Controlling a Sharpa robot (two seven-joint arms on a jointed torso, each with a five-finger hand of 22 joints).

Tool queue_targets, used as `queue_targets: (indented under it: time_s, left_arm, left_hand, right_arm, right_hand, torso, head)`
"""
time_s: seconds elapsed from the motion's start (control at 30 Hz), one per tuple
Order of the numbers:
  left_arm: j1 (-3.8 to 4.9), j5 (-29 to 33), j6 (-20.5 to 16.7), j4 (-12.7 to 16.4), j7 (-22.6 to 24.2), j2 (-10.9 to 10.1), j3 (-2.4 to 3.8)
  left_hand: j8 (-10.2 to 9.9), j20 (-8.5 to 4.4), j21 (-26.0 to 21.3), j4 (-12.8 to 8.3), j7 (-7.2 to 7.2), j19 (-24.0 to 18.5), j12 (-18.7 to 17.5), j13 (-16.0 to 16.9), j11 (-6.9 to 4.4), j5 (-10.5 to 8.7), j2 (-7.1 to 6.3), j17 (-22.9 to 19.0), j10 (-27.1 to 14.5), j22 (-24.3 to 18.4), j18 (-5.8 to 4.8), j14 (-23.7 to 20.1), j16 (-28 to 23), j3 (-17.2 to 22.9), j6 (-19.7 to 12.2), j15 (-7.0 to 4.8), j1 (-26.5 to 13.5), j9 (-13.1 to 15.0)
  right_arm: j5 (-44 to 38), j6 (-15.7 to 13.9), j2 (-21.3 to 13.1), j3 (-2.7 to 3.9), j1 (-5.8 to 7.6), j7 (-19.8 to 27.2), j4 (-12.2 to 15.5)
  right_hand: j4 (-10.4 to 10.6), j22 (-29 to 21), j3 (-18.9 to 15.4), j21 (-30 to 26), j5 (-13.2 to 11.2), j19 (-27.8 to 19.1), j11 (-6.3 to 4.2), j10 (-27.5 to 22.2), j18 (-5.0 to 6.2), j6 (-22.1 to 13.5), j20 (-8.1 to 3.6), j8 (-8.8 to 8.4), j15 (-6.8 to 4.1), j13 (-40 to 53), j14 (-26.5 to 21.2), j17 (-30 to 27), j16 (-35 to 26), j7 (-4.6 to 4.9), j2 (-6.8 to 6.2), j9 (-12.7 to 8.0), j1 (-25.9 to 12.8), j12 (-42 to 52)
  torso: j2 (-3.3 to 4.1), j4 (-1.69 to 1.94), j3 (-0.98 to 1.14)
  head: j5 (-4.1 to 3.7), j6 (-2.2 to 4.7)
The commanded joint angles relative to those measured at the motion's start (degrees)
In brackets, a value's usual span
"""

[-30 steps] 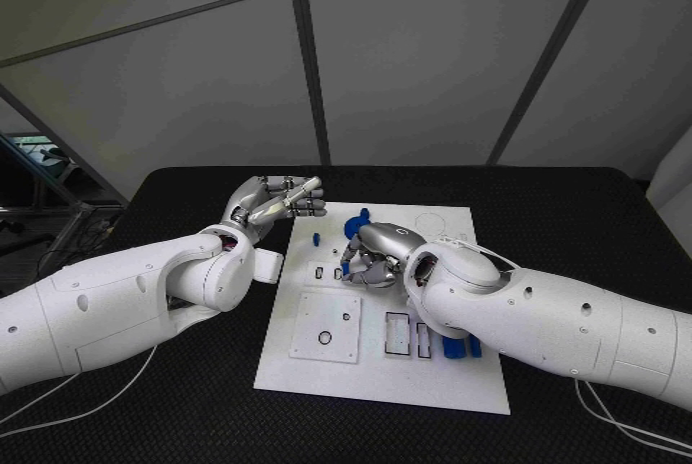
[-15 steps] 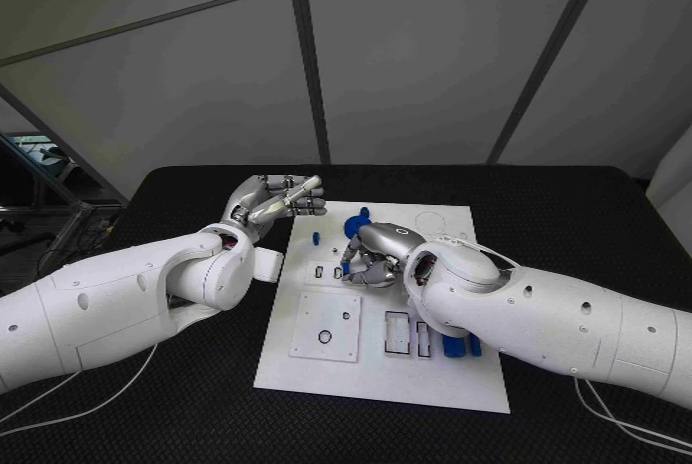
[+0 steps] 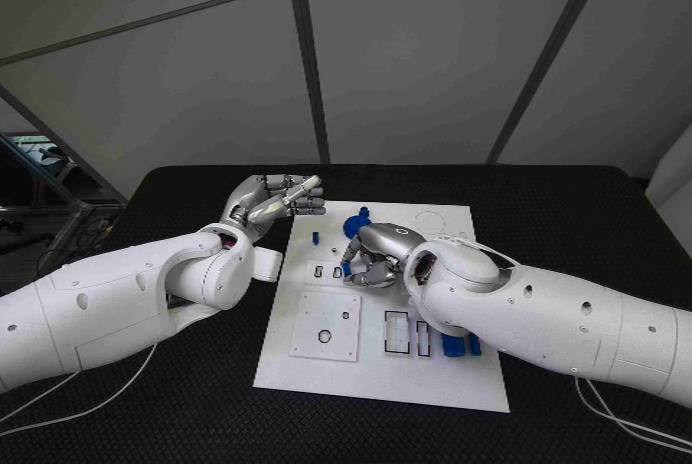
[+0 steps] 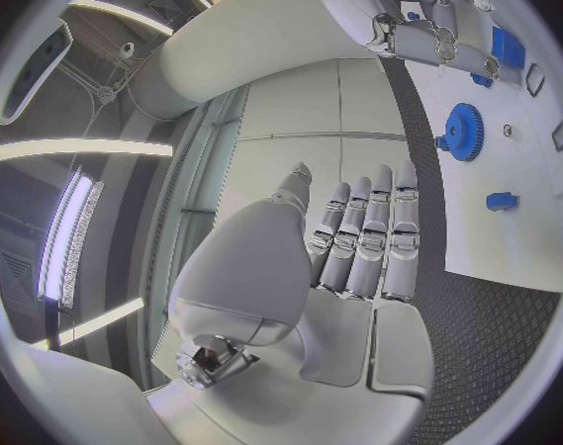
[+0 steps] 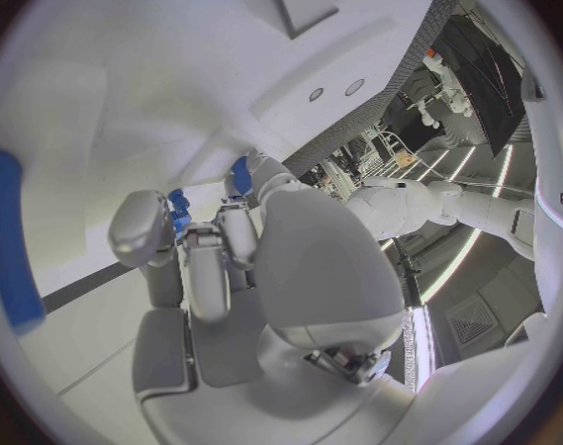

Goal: Assemble the parts on the task board

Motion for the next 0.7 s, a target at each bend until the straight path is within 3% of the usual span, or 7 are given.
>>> queue_targets:
  time_s: [0.03,0.43,0.7]
  left_arm:
    - [0.11,-0.32,0.67,0.05,0.17,0.03,0.05]
    - [0.11,-0.32,0.64,0.00,0.03,0.11,0.05]
    - [0.11,-0.32,0.65,-0.06,-0.03,0.17,0.05]
  left_hand:
    - [-0.33,0.01,-0.29,-0.31,0.12,-0.52,-0.23,-0.03,0.07,-0.01,0.18,0.08,0.16,-0.08,-1.53,-0.37,-0.40,-0.02,0.09,0.02,0.24,-0.06]
    - [-0.36,0.02,-0.35,-0.37,0.12,-0.57,-0.26,-0.04,0.08,-0.01,0.18,0.12,0.15,-0.13,-1.51,-0.33,-0.45,0.06,0.09,0.02,0.27,-0.06]
    - [-0.39,0.03,-0.38,-0.40,0.13,-0.59,-0.28,-0.04,0.09,-0.02,0.18,0.14,0.13,-0.15,-1.50,-0.31,-0.48,0.09,0.08,0.02,0.27,-0.07]
  right_arm:
    - [-0.74,1.70,-0.07,-0.25,-0.19,-1.11,-0.24]
    - [-0.81,1.11,0.02,-0.25,-0.19,-1.34,-0.40]
    - [-0.82,-1.20,0.06,-0.25,-0.19,-1.25,-0.43]
  right_hand:
    - [-0.17,-0.10,-0.27,-0.33,-0.10,-0.41,0.00,-0.45,0.44,-0.56,0.06,-0.30,0.36,-0.12,5.44,12.50,-0.37,0.03,-0.67,-0.13,-0.05,-0.24]
    - [0.52,-0.39,-1.28,-0.56,-0.03,-0.57,0.27,-1.00,0.51,-1.33,0.39,-0.51,0.65,-0.65,5.41,12.40,-0.44,0.24,-1.64,-0.17,-1.71,-0.75]
    - [1.47,-0.88,-3.12,-0.95,-0.06,-0.85,0.75,-2.27,0.59,-4.03,0.72,-1.43,1.03,-1.72,5.47,12.66,-0.32,0.74,-2.60,-0.38,-3.02,-1.81]
  torso:
    - [0.04,0.01,0.01]
    - [0.04,0.04,-0.01]
    - [0.02,-0.01,0.01]
  head:
    - [-0.02,-0.06]
    - [-0.18,-0.18]
    - [-0.25,-0.13]
